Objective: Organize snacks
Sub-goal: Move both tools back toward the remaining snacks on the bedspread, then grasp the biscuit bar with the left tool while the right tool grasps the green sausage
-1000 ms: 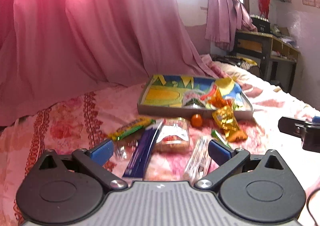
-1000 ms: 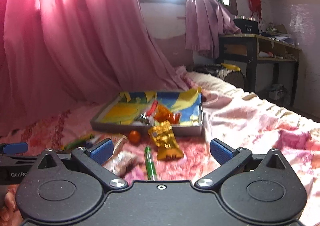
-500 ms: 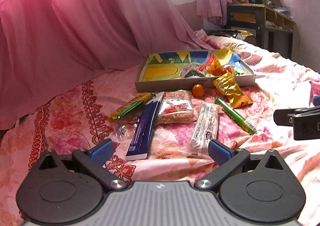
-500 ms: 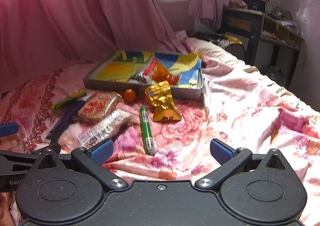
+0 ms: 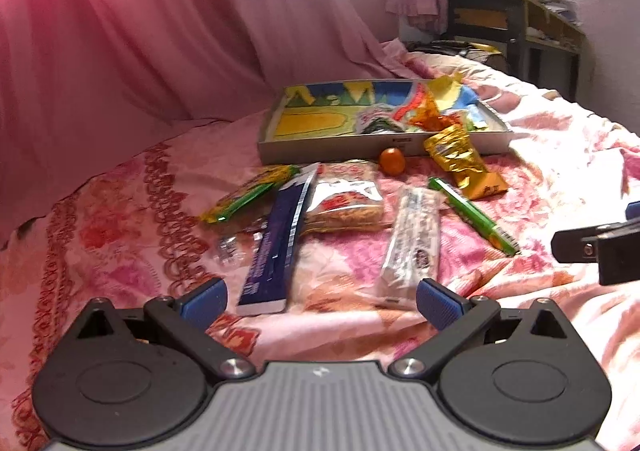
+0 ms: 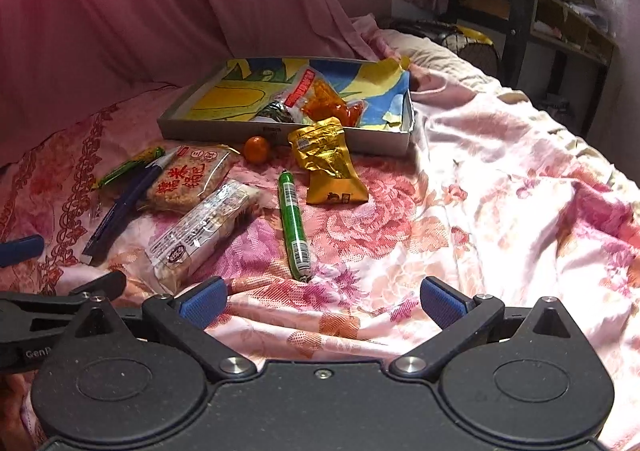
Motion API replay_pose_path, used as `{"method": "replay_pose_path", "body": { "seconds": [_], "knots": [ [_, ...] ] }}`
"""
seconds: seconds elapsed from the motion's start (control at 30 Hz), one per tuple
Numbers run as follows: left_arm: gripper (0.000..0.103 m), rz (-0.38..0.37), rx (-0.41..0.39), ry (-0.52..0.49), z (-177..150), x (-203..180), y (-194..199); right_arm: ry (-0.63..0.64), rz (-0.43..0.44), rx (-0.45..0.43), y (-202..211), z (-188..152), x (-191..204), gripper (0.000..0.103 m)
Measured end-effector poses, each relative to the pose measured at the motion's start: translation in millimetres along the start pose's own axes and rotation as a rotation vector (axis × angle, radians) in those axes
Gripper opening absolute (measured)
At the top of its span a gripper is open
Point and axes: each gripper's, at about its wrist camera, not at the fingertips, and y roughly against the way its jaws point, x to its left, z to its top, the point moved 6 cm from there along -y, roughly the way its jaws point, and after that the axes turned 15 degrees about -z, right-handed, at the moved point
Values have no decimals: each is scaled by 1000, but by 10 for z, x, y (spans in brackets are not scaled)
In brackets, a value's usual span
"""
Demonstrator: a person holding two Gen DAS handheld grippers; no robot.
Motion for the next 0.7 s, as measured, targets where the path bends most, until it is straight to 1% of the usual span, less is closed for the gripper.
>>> {"method": "replay_pose_path", "body": {
  "seconds": [0.23, 0.3, 0.47, 0.53, 0.6, 0.7],
  "knots": [
    [103, -75, 17, -40, 95, -90, -187, -56, 60, 81, -213, 81, -59, 102],
    [103, -105, 12, -47, 140, -111, -235, -58, 84, 91, -266, 105, -64, 102],
    [103, -129, 20, -82, 240, -129, -400, -41, 134, 95, -461, 247, -89, 102],
    [103, -137, 40, -100, 266, -135, -482, -23, 145, 98, -553, 298, -78, 102],
    [103, -146, 81, -122, 282, -148, -568, -1, 156, 103, -657, 338, -51, 102],
    [103, -140, 106, -170, 299, -172, -654, 29, 180, 103, -809, 401, 2, 101]
  ]
}}
